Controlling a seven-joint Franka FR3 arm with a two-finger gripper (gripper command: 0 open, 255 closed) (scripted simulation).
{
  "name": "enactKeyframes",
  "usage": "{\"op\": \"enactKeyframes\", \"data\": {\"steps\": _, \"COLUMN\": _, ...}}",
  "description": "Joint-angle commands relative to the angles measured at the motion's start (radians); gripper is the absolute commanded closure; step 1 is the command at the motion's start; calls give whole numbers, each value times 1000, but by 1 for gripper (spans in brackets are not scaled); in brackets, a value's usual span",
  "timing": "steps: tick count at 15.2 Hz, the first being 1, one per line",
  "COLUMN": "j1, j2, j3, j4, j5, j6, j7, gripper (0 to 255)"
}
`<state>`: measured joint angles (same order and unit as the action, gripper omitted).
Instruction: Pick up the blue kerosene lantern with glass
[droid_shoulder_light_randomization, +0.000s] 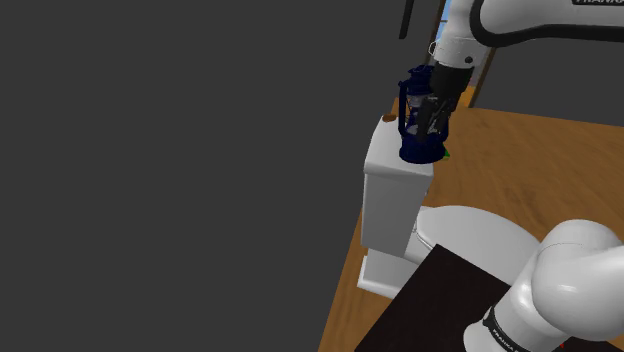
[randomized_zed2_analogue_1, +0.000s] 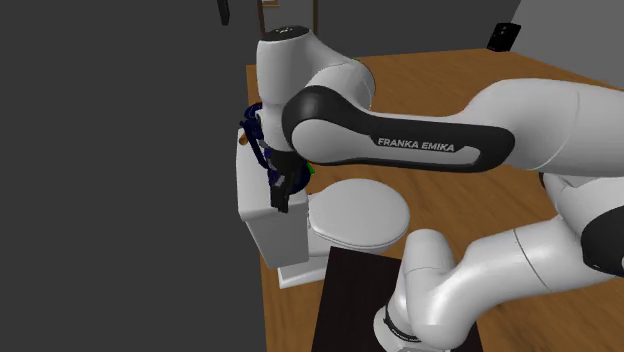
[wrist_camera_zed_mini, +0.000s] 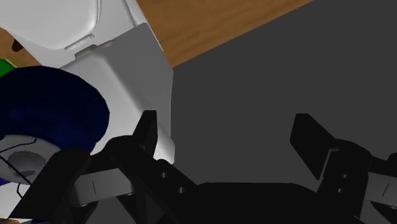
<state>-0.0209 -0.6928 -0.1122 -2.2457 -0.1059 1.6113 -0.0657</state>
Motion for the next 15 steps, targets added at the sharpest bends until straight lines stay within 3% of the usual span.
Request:
{"op": "enactKeyframes", "data": {"steps": 1, "j1": -6, "j2": 53, "j3": -31, "j4": 73, "j5": -25, "j6": -32, "j7": -51, "gripper": 0}}
{"op": "enactKeyframes", "data": {"steps": 9, "j1": -24, "j2": 282, "j3": -152, "j4": 381, "j5": -99, "j6": -143, "j7": -267, "gripper": 0}}
{"op": "enactKeyframes", "data": {"steps": 15, "j1": -41, "j2": 503, "j3": -243, "j4": 679, "j5": -112, "j6": -236, "j7": -449, "gripper": 0}}
